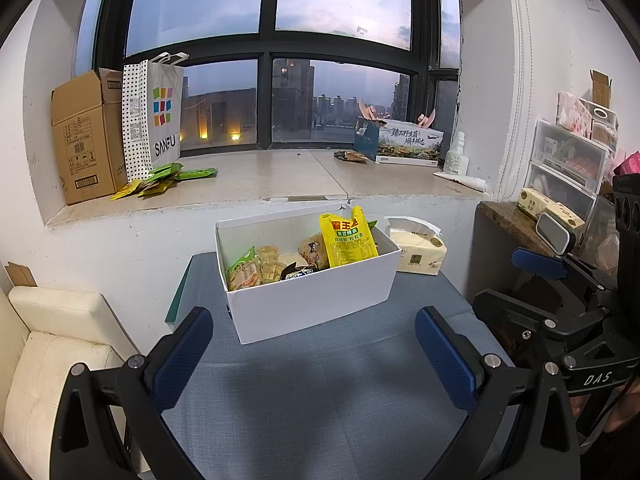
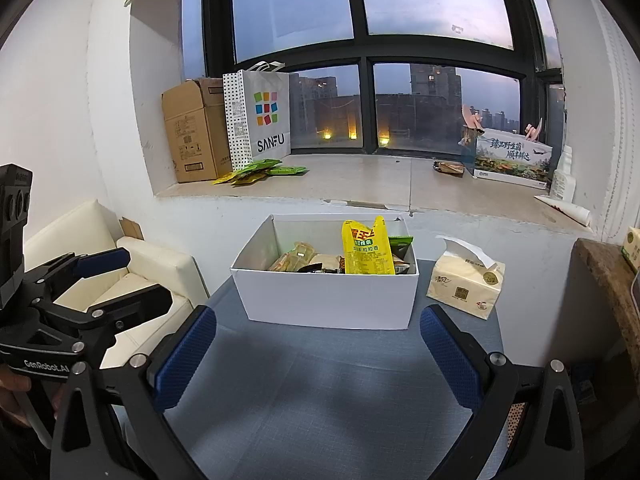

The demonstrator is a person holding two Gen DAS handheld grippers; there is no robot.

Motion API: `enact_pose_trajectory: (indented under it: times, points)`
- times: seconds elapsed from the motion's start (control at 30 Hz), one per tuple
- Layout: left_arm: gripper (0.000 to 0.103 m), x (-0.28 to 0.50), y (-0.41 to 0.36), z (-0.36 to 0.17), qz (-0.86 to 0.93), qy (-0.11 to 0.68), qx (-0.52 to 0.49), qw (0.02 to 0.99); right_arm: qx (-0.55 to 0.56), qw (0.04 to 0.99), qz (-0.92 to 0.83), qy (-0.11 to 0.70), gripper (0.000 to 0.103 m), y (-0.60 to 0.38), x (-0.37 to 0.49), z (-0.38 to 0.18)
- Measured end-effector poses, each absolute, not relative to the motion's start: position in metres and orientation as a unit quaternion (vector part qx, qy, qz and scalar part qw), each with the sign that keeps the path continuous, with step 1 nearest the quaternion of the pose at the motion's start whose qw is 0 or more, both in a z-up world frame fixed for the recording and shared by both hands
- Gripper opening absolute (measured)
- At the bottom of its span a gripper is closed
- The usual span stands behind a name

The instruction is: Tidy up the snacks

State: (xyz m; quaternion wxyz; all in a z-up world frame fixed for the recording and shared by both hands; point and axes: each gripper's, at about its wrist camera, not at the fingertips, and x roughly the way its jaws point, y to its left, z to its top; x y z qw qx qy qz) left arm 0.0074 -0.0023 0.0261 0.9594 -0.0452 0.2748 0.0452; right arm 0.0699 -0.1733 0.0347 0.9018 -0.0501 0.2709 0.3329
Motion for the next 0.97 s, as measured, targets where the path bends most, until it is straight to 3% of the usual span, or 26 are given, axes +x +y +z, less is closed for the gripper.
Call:
enact_pose_trajectory:
  times: [0.97]
  points:
    - [0.103,0.0067,-0.0015,0.025,0.036,0.274,-0.046,0.96,-0.051,0.901,0.333,0.272,0.103,-0.1716,0.0698,0.0338]
